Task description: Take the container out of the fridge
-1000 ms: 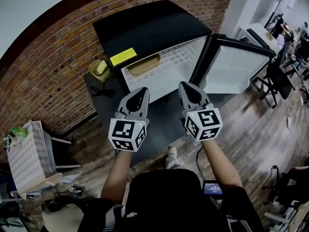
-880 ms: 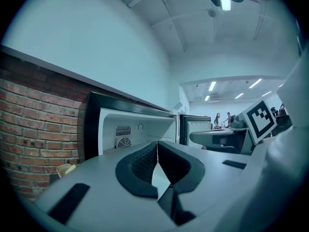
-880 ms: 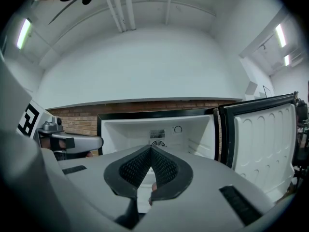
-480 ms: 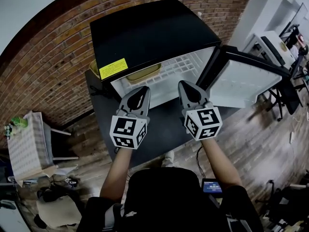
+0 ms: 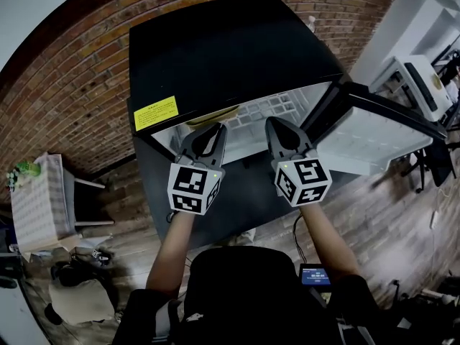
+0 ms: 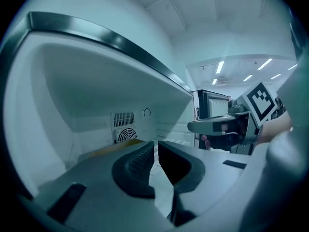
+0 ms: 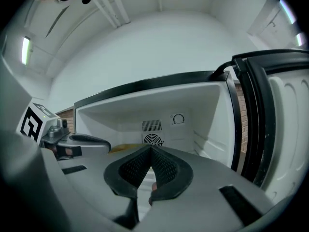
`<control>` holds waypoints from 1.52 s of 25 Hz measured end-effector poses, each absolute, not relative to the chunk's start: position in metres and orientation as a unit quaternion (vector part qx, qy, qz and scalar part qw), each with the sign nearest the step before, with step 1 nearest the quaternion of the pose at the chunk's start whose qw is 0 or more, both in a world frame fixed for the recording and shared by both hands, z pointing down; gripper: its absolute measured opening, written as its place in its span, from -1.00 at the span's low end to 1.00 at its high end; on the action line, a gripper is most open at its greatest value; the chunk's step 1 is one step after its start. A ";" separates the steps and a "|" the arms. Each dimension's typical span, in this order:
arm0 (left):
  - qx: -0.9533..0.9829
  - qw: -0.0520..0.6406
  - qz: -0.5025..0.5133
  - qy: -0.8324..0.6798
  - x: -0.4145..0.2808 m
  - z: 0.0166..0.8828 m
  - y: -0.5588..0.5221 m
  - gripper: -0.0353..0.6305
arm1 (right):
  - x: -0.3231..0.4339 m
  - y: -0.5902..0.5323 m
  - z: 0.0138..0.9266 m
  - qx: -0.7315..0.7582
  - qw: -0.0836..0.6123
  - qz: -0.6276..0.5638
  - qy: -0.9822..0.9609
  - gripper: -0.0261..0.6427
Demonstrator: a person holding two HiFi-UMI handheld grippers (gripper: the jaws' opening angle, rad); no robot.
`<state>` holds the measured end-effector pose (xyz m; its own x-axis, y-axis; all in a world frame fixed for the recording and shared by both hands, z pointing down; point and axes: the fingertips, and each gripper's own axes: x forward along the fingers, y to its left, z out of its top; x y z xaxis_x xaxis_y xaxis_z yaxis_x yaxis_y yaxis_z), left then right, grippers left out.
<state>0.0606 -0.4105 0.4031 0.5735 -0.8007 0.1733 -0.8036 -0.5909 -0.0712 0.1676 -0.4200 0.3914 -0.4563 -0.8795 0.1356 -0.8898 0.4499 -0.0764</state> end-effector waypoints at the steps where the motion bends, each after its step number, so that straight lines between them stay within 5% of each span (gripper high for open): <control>1: 0.886 0.003 0.102 -0.452 0.062 0.406 -0.413 -0.84 | 0.168 -0.423 0.394 0.518 0.039 0.070 -0.852 -0.81; 6: 0.889 -0.026 0.153 -0.432 0.075 0.418 -0.424 -0.58 | 0.167 -0.435 0.405 0.508 0.043 0.079 -0.856 -0.81; 22: 0.826 -0.171 0.340 -0.416 0.085 0.461 -0.454 -0.30 | 0.172 -0.448 0.417 0.502 0.048 0.092 -0.859 -0.81; 38: 0.790 -0.202 0.411 -0.409 0.083 0.472 -0.463 -0.40 | 0.169 -0.449 0.423 0.498 0.050 0.097 -0.860 -0.81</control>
